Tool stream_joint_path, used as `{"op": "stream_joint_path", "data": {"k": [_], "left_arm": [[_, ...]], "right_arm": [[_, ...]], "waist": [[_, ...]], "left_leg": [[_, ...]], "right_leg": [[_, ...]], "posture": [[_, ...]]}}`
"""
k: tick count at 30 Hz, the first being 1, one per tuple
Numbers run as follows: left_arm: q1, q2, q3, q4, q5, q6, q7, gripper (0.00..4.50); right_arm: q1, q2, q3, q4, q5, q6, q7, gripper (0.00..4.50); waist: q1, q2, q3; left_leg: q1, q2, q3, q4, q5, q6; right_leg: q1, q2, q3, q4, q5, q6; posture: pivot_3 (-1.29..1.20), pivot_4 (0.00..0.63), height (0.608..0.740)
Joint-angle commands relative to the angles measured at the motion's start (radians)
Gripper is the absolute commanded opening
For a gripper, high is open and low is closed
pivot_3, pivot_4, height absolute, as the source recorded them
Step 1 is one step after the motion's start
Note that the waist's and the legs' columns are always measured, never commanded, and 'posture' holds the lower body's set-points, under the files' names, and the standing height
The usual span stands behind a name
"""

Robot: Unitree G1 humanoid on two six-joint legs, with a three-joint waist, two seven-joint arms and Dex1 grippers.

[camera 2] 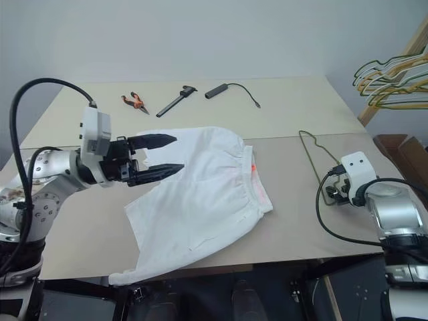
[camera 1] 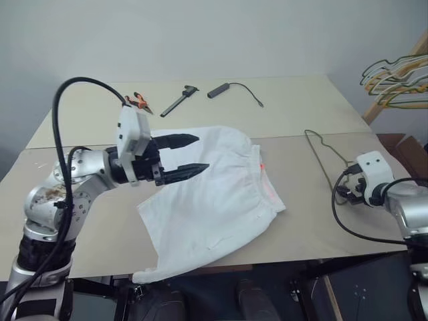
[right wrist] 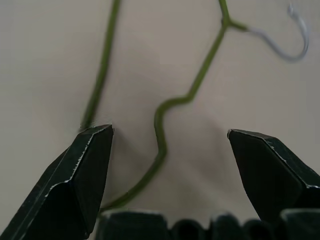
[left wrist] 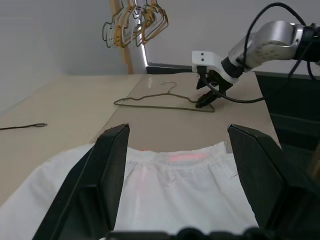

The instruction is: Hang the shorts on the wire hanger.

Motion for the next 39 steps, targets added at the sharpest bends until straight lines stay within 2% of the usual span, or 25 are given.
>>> {"op": "stream_joint_path", "data": {"k": [1,5,12,16,19,22,24,26,28,30,33,36,39], "left_arm": [[0.0,0.003,0.014,-0.042,0.003,-0.001,0.003,3.42],[0.018,0.01,0.028,-0.053,0.003,0.005,0.003,3.42],[0.024,-0.011,0.037,-0.049,0.031,-0.015,0.044,3.42],[0.002,-0.034,0.035,-0.029,0.045,-0.013,0.071,3.42],[-0.02,-0.054,0.027,-0.013,0.065,-0.018,0.094,3.42],[-0.055,-0.076,0.015,0.016,0.084,-0.029,0.1,3.42],[-0.084,-0.086,0.009,0.043,0.1,-0.036,0.093,3.42],[-0.131,-0.1,-0.002,0.088,0.117,-0.028,0.099,3.42],[-0.204,-0.111,-0.014,0.145,0.125,0.022,0.124,3.42],[-0.292,-0.121,-0.016,0.211,0.11,0.11,0.149,3.42],[-0.372,-0.119,-0.02,0.296,0.107,0.16,0.123,3.42],[-0.424,-0.091,-0.055,0.366,0.11,0.21,0.038,3.42],[-0.448,-0.045,-0.145,0.42,0.15,0.223,-0.102,3.42]], "right_arm": [[-0.059,0.003,0.01,0.095,-0.023,0.054,0.031,3.68],[-0.077,0.005,0.005,0.135,-0.019,0.071,0.064,2.32],[-0.097,0.043,-0.061,0.166,-0.017,0.05,0.012,0.03],[-0.056,0.038,-0.056,0.113,-0.058,-0.076,-0.011,0.03],[0.027,0.005,-0.01,0.003,-0.143,-0.321,-0.016,0.03],[0.117,-0.076,0.064,-0.127,-0.296,-0.731,-0.022,0.03],[0.136,-0.132,0.119,-0.139,-0.425,-0.967,-0.077,0.03],[0.098,-0.146,0.15,-0.098,-0.548,-1.159,-0.206,0.03],[0.028,-0.178,0.202,-0.031,-0.744,-1.294,-0.393,0.03],[-0.053,-0.217,0.273,0.046,-0.96,-1.368,-0.59,0.03],[-0.156,-0.243,0.358,0.143,-1.176,-1.414,-0.836,0.03],[-0.226,-0.254,0.413,0.201,-1.292,-1.457,-0.993,0.03],[-0.264,-0.256,0.424,0.216,-1.327,-1.49,-1.072,0.03]], "waist": [[-0.002,0.0,0.0],[0.004,0.0,0.0],[0.01,0.0,0.0],[0.009,0.0,0.0],[0.009,0.0,0.0],[0.006,0.003,-0.001],[-0.005,0.004,-0.001],[-0.016,0.005,-0.001],[-0.024,0.004,-0.002],[-0.029,0.004,-0.002],[-0.038,0.005,-0.003],[-0.055,0.006,-0.005],[-0.081,0.006,-0.007]], "left_leg": [[0.0,0.0,0.0,0.0,0.0,0.0],[0.0,0.0,0.0,0.001,0.0,0.0],[-0.001,0.0,0.0,0.005,0.0,0.0],[-0.001,0.0,0.0,0.005,0.0,0.0],[-0.002,0.0,0.0,0.005,0.0,0.0],[-0.004,-0.001,0.0,0.005,-0.001,0.0],[-0.004,-0.001,0.001,0.005,-0.001,-0.001],[-0.004,-0.001,0.001,0.005,-0.001,-0.001],[-0.003,-0.001,0.001,0.006,-0.001,-0.001],[-0.003,-0.001,0.001,0.007,-0.001,-0.001],[-0.004,-0.002,0.001,0.006,-0.001,-0.001],[-0.005,-0.002,0.001,0.006,-0.001,-0.002],[-0.008,-0.003,0.0,0.006,-0.001,-0.002]], "right_leg": [[0.0,0.0,0.0,0.0,0.0,0.0],[0.002,0.0,-0.001,-0.001,0.0,0.0],[0.004,0.0,-0.001,-0.002,0.001,0.003],[0.004,0.0,-0.001,-0.003,0.002,0.003],[0.003,0.0,-0.001,-0.003,0.002,0.003],[0.001,-0.001,-0.001,-0.003,0.002,0.004],[0.0,-0.001,0.0,-0.003,0.001,0.005],[0.001,-0.001,0.0,-0.003,0.0,0.007],[0.001,-0.001,0.0,-0.003,0.0,0.007],[0.001,-0.001,0.001,-0.004,0.001,0.008],[0.0,-0.001,0.001,-0.003,0.003,0.005],[-0.001,-0.001,0.001,-0.004,0.002,0.005],[-0.003,-0.002,0.001,-0.005,0.002,0.005]], "posture": [[-0.1,0.096,0.74],[-0.09,0.103,0.74],[-0.1,0.109,0.74],[-0.1,0.107,0.74],[-0.11,0.105,0.74],[-0.13,0.097,0.74],[-0.14,0.09,0.74],[-0.14,0.083,0.74],[-0.15,0.078,0.74],[-0.16,0.07,0.74],[-0.17,0.056,0.74],[-0.18,0.041,0.74],[-0.19,0.033,0.74]]}}
